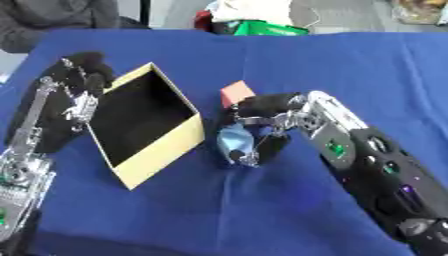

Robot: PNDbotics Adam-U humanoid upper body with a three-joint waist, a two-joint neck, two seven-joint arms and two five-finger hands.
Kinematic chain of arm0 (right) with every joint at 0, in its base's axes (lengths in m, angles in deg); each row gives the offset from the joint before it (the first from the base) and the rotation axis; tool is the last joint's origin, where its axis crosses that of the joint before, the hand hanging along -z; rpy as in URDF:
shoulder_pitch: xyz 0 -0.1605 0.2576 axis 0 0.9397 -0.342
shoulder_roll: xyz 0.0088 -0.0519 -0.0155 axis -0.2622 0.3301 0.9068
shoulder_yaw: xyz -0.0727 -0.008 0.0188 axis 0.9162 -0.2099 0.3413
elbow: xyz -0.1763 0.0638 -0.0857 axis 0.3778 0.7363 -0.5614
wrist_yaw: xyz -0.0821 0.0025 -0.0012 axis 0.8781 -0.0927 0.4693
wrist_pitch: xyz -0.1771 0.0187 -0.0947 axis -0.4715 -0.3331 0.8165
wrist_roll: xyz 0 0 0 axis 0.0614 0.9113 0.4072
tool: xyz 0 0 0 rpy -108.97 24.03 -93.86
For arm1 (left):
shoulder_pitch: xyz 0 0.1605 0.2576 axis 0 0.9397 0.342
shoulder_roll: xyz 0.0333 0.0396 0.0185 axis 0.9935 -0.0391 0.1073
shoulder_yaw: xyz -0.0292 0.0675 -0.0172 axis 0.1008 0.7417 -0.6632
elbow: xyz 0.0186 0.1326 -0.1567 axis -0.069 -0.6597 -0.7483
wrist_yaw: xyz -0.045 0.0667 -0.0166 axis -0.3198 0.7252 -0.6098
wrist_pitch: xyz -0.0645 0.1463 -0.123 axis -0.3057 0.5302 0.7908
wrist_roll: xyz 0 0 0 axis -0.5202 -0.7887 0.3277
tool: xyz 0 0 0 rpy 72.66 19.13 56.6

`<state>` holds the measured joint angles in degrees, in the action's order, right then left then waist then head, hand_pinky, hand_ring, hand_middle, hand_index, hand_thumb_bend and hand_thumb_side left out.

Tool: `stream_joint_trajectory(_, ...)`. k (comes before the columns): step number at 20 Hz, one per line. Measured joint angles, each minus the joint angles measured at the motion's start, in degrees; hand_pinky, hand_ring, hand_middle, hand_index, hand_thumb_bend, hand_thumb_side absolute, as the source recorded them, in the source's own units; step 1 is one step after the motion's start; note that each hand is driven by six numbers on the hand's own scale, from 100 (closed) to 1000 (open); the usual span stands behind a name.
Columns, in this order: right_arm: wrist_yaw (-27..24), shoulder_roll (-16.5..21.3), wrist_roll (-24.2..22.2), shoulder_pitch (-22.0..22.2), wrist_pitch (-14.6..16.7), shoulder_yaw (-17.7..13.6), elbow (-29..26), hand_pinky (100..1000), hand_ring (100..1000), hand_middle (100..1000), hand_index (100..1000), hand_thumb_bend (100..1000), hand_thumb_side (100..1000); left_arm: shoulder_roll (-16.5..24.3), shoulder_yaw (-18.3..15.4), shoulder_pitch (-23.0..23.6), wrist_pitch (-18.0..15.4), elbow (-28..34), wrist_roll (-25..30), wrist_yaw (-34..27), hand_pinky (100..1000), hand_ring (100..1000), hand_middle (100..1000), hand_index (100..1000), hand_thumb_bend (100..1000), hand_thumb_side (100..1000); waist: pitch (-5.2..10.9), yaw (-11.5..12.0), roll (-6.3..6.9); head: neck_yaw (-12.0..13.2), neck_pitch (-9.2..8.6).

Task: Pick up objects on the table and place them in the box.

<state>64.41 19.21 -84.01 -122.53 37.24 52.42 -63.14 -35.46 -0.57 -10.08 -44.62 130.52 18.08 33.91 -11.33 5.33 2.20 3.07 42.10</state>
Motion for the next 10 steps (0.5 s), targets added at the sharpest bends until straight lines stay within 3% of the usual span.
stream_joint_trajectory(10,-4.43,3.29,0.44,-0.95,0.16,-2.37,-5.42,819,817,515,725,100,171,0.00,-2.01,0.03,0.42,0.44,-2.33,0.75,667,647,616,809,192,540,0.94,0.28,-0.19,0.06,-0.01)
